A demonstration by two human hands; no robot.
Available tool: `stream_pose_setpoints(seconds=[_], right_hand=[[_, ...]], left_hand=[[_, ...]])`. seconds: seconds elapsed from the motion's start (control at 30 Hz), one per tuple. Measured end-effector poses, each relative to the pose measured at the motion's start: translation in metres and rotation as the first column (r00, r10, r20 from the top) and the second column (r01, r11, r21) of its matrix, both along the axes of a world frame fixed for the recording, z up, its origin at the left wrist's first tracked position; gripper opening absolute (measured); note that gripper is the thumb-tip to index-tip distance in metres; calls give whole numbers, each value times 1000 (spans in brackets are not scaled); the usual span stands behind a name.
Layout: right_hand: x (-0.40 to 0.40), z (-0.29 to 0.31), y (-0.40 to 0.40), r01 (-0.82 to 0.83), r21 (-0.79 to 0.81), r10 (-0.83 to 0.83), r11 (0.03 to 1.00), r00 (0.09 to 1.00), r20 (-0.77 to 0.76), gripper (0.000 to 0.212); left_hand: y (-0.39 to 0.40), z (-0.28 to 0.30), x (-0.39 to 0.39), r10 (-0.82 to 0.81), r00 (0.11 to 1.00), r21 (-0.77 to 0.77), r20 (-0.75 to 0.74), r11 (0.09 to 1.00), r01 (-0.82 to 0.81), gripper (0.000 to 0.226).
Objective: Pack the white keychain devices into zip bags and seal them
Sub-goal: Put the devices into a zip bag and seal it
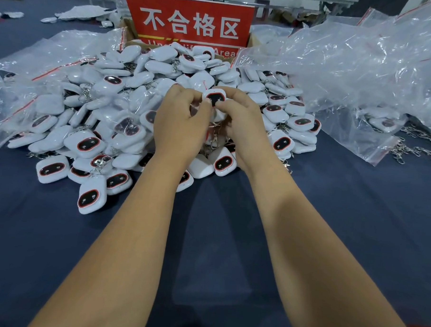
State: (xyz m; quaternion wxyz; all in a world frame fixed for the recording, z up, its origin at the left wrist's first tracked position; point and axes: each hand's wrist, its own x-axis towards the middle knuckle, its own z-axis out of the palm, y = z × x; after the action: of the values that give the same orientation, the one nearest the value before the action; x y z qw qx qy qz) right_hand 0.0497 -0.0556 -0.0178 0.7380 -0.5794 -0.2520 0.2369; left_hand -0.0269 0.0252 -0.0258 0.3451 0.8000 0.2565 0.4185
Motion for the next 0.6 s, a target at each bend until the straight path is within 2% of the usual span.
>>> stream_pose_setpoints(seconds=[0.2, 0.6], right_hand=[[-1, 0, -1, 19, -8, -18, 1000, 999, 27, 14], [-4, 0, -1, 42, -1, -41, 999, 997, 61, 16]], left_hand=[[1, -1, 0, -15, 1000, -2, 5, 1000, 15, 7], [2, -1, 0, -30, 1000, 0, 3, 1000, 30, 10]])
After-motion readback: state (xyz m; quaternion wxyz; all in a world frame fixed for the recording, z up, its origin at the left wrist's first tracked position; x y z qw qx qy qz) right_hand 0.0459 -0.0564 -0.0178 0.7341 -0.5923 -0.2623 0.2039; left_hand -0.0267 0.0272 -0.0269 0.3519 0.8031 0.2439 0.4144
